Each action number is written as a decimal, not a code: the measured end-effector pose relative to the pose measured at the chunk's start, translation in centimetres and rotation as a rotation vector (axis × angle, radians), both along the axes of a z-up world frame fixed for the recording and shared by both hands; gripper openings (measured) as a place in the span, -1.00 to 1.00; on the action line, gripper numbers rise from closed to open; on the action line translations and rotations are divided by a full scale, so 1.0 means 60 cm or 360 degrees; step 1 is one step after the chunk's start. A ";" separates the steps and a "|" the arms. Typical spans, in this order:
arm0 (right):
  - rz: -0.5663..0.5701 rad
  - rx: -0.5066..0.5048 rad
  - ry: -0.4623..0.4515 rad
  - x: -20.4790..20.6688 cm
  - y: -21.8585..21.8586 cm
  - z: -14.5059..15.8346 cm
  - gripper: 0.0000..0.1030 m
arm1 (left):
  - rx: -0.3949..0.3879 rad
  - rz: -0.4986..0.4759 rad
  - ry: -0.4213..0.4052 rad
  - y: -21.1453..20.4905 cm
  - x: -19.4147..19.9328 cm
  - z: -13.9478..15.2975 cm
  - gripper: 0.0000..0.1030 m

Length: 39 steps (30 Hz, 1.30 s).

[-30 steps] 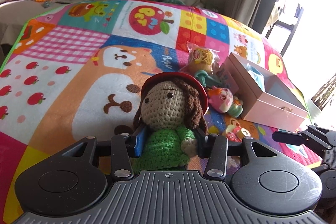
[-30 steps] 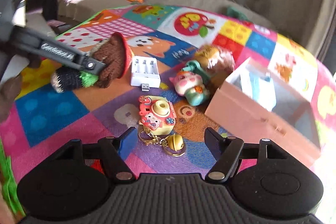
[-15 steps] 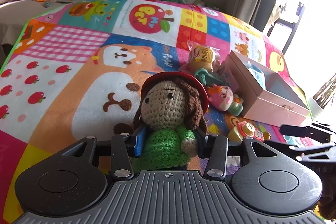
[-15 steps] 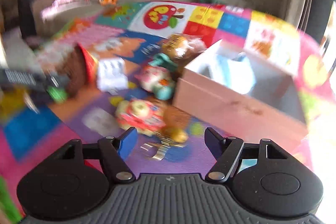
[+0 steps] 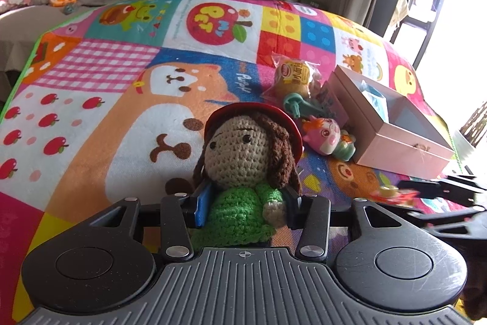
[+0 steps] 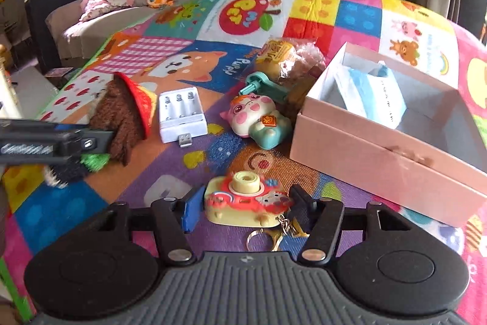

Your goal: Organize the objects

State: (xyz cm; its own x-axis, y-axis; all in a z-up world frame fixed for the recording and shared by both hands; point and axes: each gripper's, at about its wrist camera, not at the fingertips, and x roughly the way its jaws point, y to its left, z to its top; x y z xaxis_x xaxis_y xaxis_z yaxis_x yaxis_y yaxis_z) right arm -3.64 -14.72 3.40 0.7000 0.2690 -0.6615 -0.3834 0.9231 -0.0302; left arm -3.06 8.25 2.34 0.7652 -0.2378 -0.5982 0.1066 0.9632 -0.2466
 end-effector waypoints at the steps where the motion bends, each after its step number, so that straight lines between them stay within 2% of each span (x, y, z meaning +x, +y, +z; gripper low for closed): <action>1: 0.0007 -0.0003 -0.0020 -0.014 -0.009 0.007 0.17 | 0.0009 0.0002 0.0004 -0.002 0.000 0.001 -0.03; 4: -0.0008 0.0005 -0.0060 -0.050 -0.038 0.026 0.17 | 0.0061 -0.0050 0.0023 -0.014 -0.006 0.009 -0.05; 7: -0.0012 -0.0004 -0.0105 -0.083 -0.063 0.042 0.17 | 0.0026 -0.0194 0.0017 -0.032 -0.018 0.030 -0.07; 12: -0.0035 0.0031 -0.0221 -0.126 -0.095 0.062 0.17 | -0.0165 -0.0442 -0.0128 -0.105 0.009 0.129 -0.07; 16: -0.0091 0.0109 -0.0298 -0.137 -0.115 0.066 0.17 | -0.0390 -0.0601 -0.0125 -0.209 0.096 0.178 -0.06; 18: -0.0110 0.0140 -0.0304 -0.136 -0.124 0.064 0.17 | -0.0477 -0.0607 -0.0101 -0.267 0.150 0.171 -0.05; 20: -0.0133 0.0157 -0.0316 -0.135 -0.132 0.063 0.17 | -0.0488 -0.0563 -0.0061 -0.321 0.198 0.147 -0.05; 22: -0.0164 0.0166 -0.0337 -0.134 -0.140 0.063 0.17 | -0.0404 -0.0504 -0.0001 -0.366 0.232 0.111 -0.05; 25: -0.0210 0.0190 -0.0354 -0.134 -0.157 0.062 0.17 | -0.0206 -0.0402 0.0148 -0.403 0.259 0.053 -0.04; 27: -0.0231 0.0197 -0.0352 -0.132 -0.165 0.058 0.17 | -0.0152 -0.0390 0.0168 -0.401 0.249 0.036 0.00; 31: -0.0253 0.0177 -0.0336 -0.123 -0.170 0.050 0.17 | 0.0010 -0.0418 0.0134 -0.383 0.216 0.058 -0.02; 33: -0.0255 0.0175 -0.0330 -0.118 -0.171 0.049 0.17 | -0.0008 -0.0442 0.0124 -0.361 0.200 0.081 -0.06; 36: -0.0268 0.0187 -0.0318 -0.114 -0.172 0.055 0.17 | -0.0087 -0.0452 -0.0042 -0.302 0.155 0.117 -0.07; 39: -0.0259 0.0224 -0.0277 -0.106 -0.173 0.067 0.17 | -0.0104 -0.0396 -0.0181 -0.231 0.113 0.133 -0.07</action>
State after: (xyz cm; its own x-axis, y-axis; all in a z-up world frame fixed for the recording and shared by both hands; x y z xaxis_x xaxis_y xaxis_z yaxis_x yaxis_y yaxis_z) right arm -9.98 -25.11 7.43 0.8413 0.2248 -0.4915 -0.2302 0.9718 0.0504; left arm 3.74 -5.62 10.32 0.7398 -0.4621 -0.4891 0.3683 0.8864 -0.2805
